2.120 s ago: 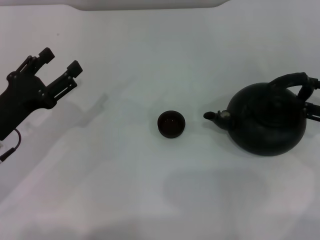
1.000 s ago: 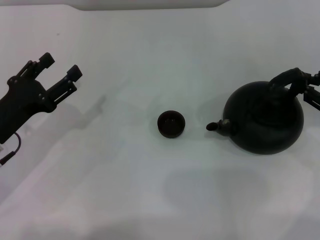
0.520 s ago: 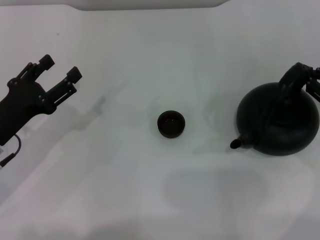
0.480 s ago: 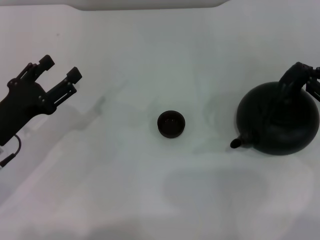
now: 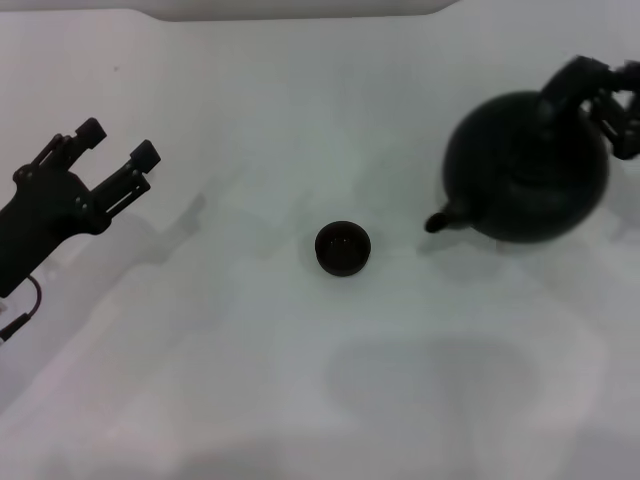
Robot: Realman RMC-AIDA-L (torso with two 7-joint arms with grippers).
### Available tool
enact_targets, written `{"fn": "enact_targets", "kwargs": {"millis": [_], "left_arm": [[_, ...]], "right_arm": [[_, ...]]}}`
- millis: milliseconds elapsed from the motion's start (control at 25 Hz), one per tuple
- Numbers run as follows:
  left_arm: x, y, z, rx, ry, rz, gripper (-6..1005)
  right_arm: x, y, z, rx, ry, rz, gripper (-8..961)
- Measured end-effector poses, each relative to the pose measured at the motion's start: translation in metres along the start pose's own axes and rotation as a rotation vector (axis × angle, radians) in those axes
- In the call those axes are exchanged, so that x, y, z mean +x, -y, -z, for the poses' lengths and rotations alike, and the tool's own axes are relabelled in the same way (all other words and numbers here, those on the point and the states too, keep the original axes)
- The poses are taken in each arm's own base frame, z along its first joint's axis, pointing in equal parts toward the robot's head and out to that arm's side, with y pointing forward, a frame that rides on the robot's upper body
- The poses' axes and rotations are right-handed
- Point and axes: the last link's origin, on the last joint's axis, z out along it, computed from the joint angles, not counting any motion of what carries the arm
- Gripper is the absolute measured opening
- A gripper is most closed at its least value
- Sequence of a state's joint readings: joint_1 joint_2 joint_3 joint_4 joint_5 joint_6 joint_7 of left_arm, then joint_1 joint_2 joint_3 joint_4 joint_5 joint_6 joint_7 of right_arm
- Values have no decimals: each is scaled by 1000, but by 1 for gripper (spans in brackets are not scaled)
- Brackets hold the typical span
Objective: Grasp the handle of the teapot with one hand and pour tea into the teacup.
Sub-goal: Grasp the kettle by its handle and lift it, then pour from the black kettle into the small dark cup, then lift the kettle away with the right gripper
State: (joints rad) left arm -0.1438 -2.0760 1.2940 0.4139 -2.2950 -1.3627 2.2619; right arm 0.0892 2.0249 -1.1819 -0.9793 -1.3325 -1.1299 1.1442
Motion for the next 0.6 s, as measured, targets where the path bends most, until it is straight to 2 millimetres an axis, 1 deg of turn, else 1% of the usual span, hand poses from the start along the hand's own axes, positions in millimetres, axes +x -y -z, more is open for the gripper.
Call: {"fn": "enact_targets", "kwargs": {"millis": [40,160,280,320,600], "left_arm": [[0,0,0,1,0,1,848],[-1,0,1,4,2,3,847],[-2,0,3,9,4,6,847],[-3,0,3,10,5,7,847],[-3,-1,3,7,5,9,847]], "right_arm": [[-2,-4,-7,10,18,33,124],[-8,-10,-18,19,38,92,124],[-15,-22,-35,15,21,198,124],[-15,-22,-35,15,21,198,124],[-24,-40,-57,38,-29,363,125]]}}
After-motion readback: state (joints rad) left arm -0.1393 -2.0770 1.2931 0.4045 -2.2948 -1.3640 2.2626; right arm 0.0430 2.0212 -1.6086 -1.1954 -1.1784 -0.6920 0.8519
